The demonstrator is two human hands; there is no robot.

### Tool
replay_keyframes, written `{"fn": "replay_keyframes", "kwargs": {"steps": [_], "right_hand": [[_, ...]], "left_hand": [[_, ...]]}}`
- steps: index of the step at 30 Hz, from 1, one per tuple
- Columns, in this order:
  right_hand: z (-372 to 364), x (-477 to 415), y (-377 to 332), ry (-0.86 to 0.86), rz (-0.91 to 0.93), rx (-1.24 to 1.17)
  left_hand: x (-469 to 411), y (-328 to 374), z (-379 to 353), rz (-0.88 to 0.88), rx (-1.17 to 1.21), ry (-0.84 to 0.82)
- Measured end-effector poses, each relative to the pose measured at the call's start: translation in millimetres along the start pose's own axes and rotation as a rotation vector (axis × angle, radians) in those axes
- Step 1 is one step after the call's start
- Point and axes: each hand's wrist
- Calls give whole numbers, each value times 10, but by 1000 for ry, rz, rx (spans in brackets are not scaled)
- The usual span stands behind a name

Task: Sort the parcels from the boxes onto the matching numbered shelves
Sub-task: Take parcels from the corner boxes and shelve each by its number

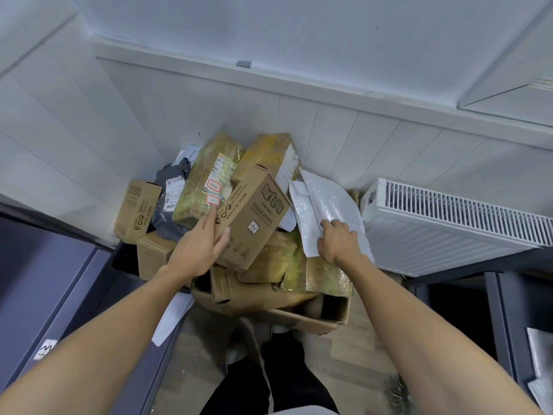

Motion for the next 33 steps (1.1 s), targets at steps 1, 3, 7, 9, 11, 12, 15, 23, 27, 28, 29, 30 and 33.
{"fn": "replay_keyframes", "kwargs": {"steps": [1, 3, 7, 9, 11, 12, 15, 23, 27, 28, 29, 30, 33], "right_hand": [[-20, 11, -3, -9, 3, 3], [-38, 27, -5, -16, 6, 5], [2, 27, -10, 22, 3, -3], [9, 34, 21, 39, -12, -5], [-12, 39, 100, 50, -56, -14], [-34, 38, 156, 42, -88, -23], [-181, 5, 341, -23, -178, -61], [-642, -51, 565, -33, -232, -99], [-581, -18, 529, 123, -215, -102], [-505, -3, 520, 193, -195, -119], [-415, 13, 509, 278, -176, -148], [-311, 24, 495, 369, -168, -188], [24, 54, 443, 594, -210, -338]], "left_hand": [[24, -8, -8, -13, 16, 18], [72, -8, 3, -25, 49, 46], [112, -91, 3, -11, 61, 23], [117, -139, -65, 32, 66, -44], [131, -190, -198, 81, 78, -104], [148, -203, -272, 103, 91, -127], [191, -272, -507, 191, 117, -183], [234, -321, -961, 334, 137, -200], [221, -321, -995, 369, 193, -164], [212, -295, -994, 380, 189, -152], [205, -257, -988, 385, 178, -138], [200, -206, -980, 382, 164, -125], [196, -77, -956, 379, 102, -130]]}}
Point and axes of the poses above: each hand's wrist, its own x-axis away from the middle knuckle, its own z-axis out of the back of the hand, y = z × x, and after that the axes turned 11 degrees about y, right-handed
